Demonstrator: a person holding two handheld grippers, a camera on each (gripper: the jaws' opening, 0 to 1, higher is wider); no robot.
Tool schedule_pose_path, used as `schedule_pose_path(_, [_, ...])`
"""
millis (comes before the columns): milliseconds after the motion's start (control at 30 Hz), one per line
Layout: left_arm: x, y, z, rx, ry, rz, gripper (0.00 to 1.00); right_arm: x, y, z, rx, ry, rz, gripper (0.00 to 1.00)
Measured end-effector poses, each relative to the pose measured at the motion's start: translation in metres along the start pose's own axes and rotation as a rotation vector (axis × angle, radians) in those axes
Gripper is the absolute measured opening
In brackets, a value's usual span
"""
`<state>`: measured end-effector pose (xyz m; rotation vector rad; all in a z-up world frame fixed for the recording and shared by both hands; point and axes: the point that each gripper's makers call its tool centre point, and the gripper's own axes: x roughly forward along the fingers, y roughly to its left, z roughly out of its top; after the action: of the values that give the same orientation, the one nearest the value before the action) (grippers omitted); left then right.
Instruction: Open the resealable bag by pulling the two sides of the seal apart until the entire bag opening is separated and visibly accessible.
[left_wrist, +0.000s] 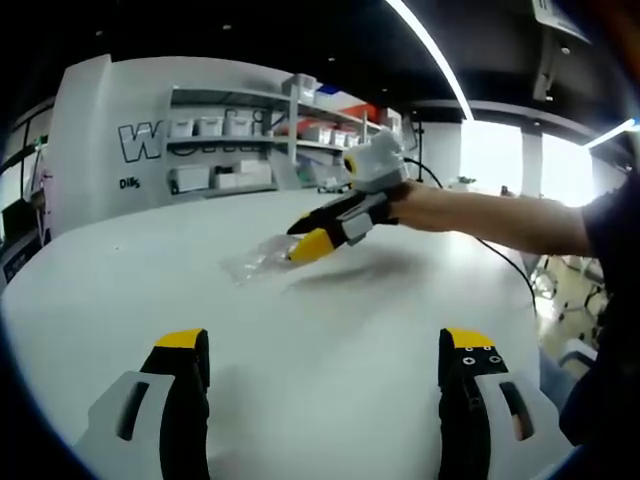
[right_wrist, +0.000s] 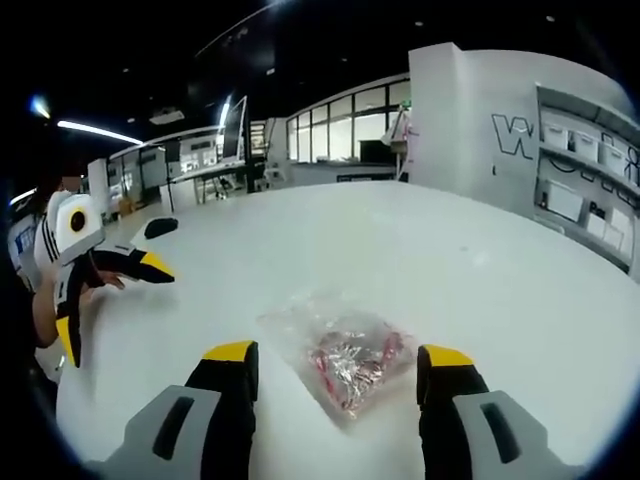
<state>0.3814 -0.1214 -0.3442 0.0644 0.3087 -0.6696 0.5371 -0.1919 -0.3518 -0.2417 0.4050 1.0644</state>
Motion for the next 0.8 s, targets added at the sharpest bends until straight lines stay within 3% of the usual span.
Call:
schedule_pose_path(433, [0.003,0.001,-0.001,-0.002,-0.001,-0.005,0.93,0.005,0.000,0.003,-0.019,-0.008,0.003,0.62])
schedule_pose_path(800, [0.004,0.001,-0.002,-0.003,-0.001,-0.005,0.93,0.008,0.005,0.011,-0.092,-0.020,0.007,0.58])
